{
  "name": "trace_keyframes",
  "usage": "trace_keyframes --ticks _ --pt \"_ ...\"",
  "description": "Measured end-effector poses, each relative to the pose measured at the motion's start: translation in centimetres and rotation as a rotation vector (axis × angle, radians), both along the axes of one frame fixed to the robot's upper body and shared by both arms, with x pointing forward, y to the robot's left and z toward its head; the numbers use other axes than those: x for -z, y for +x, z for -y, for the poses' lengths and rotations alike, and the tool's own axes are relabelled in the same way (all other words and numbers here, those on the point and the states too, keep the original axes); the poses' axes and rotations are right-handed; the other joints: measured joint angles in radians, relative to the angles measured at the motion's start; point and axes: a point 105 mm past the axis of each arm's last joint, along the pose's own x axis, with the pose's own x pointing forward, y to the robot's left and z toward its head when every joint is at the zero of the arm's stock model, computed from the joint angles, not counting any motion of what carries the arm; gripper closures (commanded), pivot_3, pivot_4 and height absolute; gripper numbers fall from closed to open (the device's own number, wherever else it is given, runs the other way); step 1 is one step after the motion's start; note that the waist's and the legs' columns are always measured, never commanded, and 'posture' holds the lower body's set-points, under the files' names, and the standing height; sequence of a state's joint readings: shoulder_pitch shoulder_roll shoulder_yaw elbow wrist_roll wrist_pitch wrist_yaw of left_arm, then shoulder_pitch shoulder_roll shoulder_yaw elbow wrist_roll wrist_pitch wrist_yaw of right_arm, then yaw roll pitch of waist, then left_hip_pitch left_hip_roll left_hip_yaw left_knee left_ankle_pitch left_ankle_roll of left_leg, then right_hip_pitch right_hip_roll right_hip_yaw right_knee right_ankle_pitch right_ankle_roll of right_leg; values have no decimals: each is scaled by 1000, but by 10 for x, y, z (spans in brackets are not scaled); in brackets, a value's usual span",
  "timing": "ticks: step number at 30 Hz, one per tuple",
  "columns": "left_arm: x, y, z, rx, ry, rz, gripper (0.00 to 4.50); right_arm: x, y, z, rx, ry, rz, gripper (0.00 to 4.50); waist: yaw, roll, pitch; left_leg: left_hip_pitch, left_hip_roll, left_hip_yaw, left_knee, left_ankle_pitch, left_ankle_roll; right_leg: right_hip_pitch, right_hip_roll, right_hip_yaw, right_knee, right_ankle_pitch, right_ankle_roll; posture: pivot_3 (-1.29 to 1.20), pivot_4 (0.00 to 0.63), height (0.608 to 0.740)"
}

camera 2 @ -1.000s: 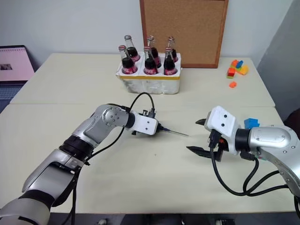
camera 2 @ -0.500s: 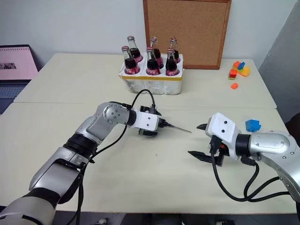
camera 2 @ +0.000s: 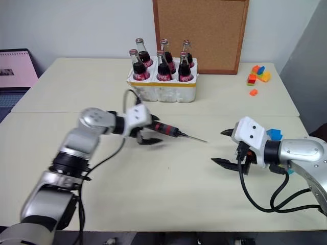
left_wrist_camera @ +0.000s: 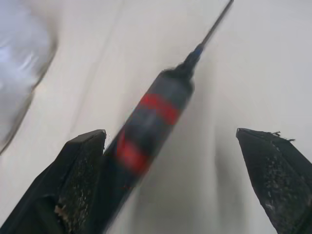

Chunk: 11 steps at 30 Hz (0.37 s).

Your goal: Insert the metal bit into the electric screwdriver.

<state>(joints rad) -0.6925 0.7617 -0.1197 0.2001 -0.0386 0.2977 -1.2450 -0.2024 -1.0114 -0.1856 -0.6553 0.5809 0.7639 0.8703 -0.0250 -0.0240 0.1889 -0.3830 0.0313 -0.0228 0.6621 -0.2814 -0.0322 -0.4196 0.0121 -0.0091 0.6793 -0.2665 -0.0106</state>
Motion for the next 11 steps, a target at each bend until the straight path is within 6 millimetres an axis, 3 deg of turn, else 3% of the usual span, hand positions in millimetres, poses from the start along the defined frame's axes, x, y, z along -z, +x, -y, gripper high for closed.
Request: trace_keyframes --ticks 2,6,11 --pt "-5 -14 -20 -24 12 -8 24 -2 -1 6 8 19 -1 0 0 0 0 0 0 0 0 0 0 0 -1 0 0 0 0 0 150 740" --pt "7 -44 -46 -66 5 -95 24 -7 -5 19 24 62 -3 0 0 0 0 0 1 0 0 0 0 1 -5 -1 0 0 0 0 150 740" --pt "-3 -55 -67 -169 -77 -68 24 -4 -11 33 38 50 -38 0 11 0 0 1 -1 1 1 0 0 2 -6 -1 0 0 0 0 150 740"
